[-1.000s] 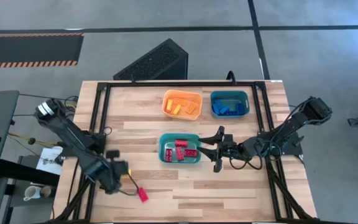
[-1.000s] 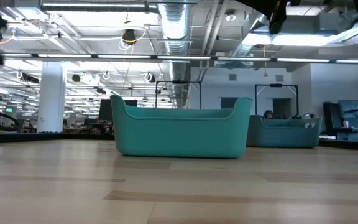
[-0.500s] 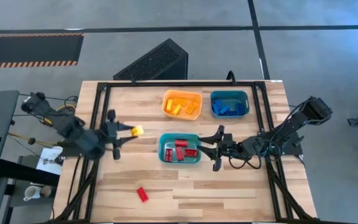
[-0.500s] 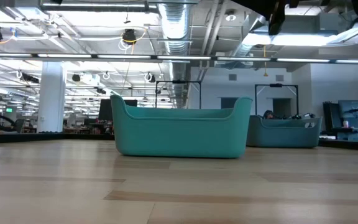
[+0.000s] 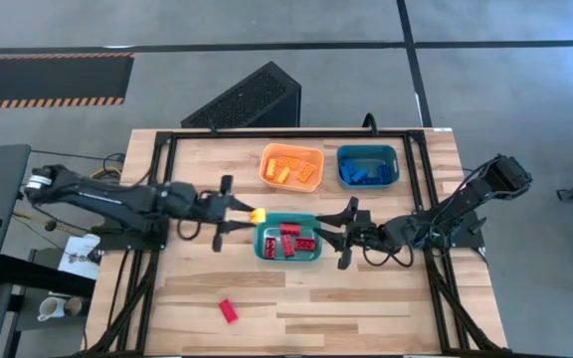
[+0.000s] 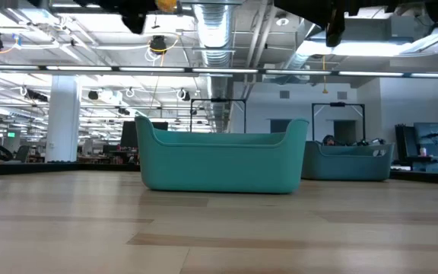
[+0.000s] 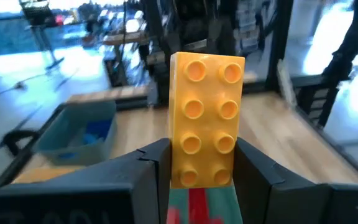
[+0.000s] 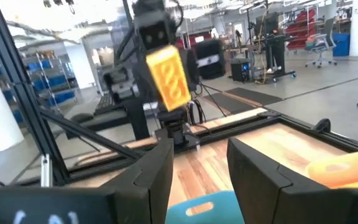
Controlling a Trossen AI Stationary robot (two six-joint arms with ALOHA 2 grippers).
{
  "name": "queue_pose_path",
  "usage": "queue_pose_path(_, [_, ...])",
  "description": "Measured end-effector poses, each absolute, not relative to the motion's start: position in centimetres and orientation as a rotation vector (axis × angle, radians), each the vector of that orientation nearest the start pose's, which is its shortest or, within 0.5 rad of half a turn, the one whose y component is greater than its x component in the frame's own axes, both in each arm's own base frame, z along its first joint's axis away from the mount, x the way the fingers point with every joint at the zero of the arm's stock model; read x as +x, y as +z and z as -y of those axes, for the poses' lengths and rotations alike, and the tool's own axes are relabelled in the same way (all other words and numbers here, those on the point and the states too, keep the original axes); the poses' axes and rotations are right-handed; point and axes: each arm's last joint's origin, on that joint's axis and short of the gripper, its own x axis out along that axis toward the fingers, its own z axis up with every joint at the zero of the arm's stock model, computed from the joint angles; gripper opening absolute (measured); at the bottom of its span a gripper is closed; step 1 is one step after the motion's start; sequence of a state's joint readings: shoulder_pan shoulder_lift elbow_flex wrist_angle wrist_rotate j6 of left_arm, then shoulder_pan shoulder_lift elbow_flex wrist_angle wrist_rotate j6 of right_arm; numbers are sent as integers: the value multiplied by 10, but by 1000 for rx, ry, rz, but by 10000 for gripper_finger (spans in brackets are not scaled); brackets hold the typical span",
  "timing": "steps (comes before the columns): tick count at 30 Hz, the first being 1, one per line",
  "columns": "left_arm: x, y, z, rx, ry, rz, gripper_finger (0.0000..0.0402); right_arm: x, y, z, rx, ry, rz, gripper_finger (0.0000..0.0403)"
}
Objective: Sort & place blocks by color
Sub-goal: Put the yellow game piece into the yellow bin, then put the red game piece into the green bin
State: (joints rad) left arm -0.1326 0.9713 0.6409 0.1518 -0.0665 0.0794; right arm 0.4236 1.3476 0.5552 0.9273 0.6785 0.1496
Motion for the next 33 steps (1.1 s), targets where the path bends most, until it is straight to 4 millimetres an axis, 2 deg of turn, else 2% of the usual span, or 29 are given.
queue_pose_path(3, [226,280,12,75,-93,-116,97,250,239,-93,209,-247,117,172])
queue_pose_path(7, [235,273,-18,64,17,-133,97,250,239,-93,208,-247,115,171])
queue_pose_path(13, [250,243,-62,-75,88,-255,97,250,238,-93,202,-250,105,173])
queue_pose_path(23, [269,200,-116,-231,169,-250,97,251,238,-91,218,-256,108,169])
queue_pose_path(25, [270,193,-122,-265,191,-258,126,251,238,-91,220,-256,109,171])
queue_pose_path(30, [270,187,-129,-303,272,-259,255,251,238,-91,220,-256,109,170])
queue_pose_path(33, [270,187,-130,-306,296,-252,300,251,238,-91,221,-256,109,169])
